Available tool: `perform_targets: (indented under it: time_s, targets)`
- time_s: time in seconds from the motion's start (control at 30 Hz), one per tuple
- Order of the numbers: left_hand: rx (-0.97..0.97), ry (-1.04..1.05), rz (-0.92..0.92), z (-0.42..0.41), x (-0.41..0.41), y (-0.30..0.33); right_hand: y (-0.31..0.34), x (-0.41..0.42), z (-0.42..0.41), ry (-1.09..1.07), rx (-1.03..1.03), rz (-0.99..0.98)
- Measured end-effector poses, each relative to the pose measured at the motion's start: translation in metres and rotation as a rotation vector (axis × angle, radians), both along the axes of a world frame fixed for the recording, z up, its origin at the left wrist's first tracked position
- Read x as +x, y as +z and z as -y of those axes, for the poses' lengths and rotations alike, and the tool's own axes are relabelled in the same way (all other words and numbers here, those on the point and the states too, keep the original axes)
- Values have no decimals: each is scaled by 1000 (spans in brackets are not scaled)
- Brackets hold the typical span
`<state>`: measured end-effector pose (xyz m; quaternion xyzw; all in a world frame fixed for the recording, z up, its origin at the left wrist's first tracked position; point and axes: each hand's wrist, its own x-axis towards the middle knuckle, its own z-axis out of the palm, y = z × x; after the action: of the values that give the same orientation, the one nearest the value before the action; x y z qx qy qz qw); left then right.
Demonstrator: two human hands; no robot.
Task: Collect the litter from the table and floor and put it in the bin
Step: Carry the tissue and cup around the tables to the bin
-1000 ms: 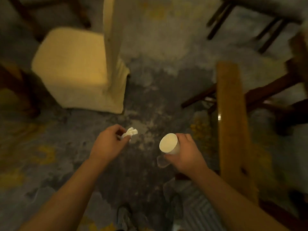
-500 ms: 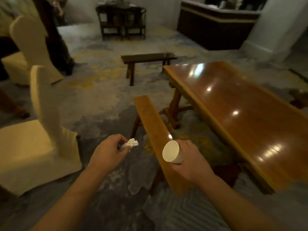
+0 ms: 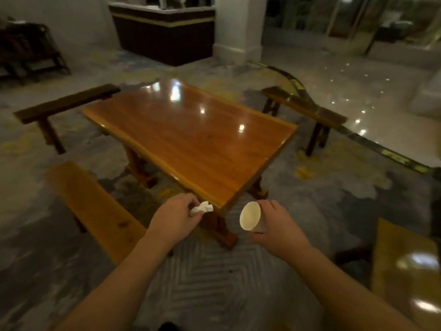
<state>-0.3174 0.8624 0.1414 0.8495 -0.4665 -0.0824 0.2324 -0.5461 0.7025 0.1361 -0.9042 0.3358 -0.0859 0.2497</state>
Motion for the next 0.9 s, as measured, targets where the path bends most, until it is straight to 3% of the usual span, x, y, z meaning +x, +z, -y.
perform_targets:
  time_s: [0.33,0.73,0.9]
  targets:
    - [-8,-285,-39,259,-66,-14,-16,-98,194,-267,-3,7]
    - [-49,-382,-96,640,-82,-2,19,-118,525,-445,-51,-22]
    - [-52,-401,-80,762,-87,-1,14,-129,646,-430,-57,16]
